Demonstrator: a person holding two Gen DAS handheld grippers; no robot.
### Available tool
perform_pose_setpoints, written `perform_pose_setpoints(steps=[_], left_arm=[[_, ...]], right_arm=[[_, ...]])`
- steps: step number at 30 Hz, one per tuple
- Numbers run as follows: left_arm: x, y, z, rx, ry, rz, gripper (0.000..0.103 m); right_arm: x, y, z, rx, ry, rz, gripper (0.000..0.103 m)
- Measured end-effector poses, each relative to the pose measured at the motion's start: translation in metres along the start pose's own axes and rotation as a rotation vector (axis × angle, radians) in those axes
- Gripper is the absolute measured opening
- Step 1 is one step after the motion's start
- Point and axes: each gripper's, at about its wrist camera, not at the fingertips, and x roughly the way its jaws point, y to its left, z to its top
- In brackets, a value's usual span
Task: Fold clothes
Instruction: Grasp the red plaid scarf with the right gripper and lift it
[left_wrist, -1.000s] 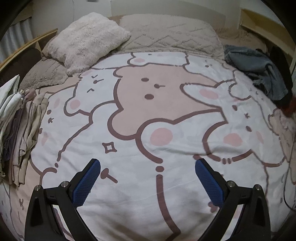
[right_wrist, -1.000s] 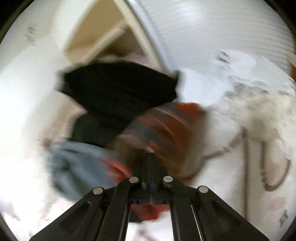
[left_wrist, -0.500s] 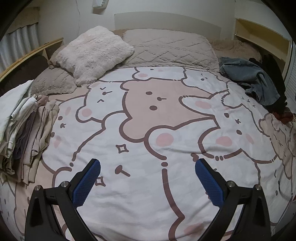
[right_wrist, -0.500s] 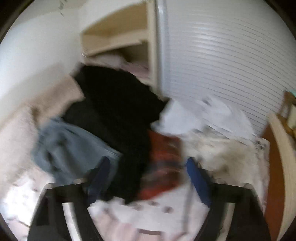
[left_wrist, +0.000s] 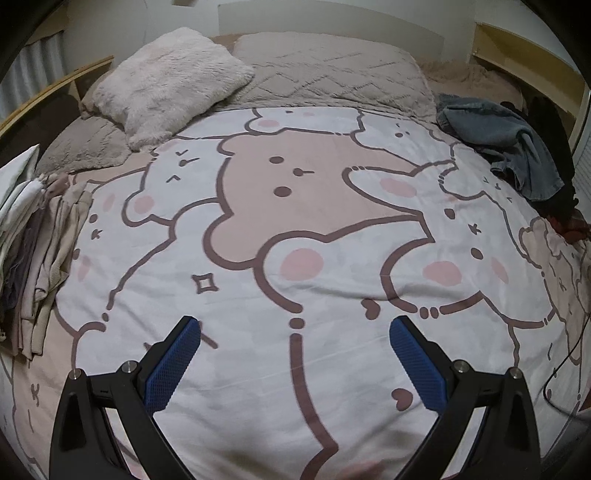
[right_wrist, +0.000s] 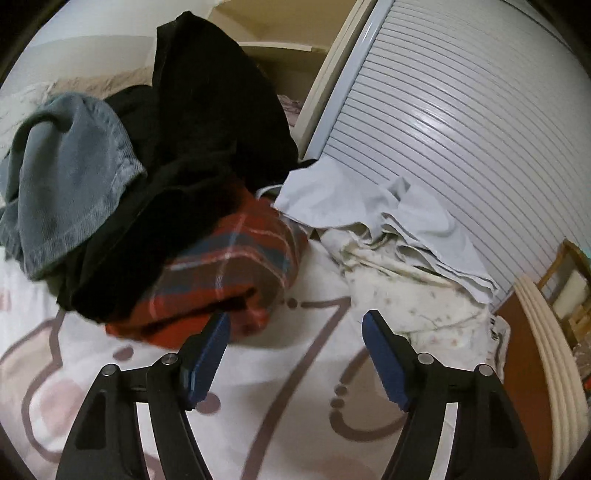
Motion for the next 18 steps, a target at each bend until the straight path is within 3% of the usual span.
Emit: perform_pose_setpoints(steps=[4,9,12,13,14,15,18], left_arm=[[0.007,-0.008,0.0,0.013,0.009,-0.002,0.103],[0.02,-0.014,0.001,0.041,0.03,0.012,0.103],[0.028,-0.017,0.001,0.044,0.045,0.012,0.103],[0.03,-0.018,0.002,0.042,0.05,0.01,0.103],[0.03,-0.018,0.002,0.041,0.051,0.008,0.103],[0.03,-0.018,0.003,0.041,0.051,0.006,0.103],[0.023,-0.017,0.008,0.055,0.028,0.006,0.103]], right_arm=[[0.017,0.009,0.003,-0.016,0.018,-0.007,0.074],[0.053,0.015,0.01,0.021,0.115,-0.06,0.074],[0.071,0.009,0.019,0.149,0.176,-0.03,0.046],[0.076,0.006,0.022,0.221,0.198,0.004,0.024],[0.079,0.005,0.026,0.279,0.222,0.037,0.01],[0.078,0.006,0.03,0.323,0.223,0.058,0.004],[0.056,0.0,0.05,0.48,0.141,0.131,0.004]])
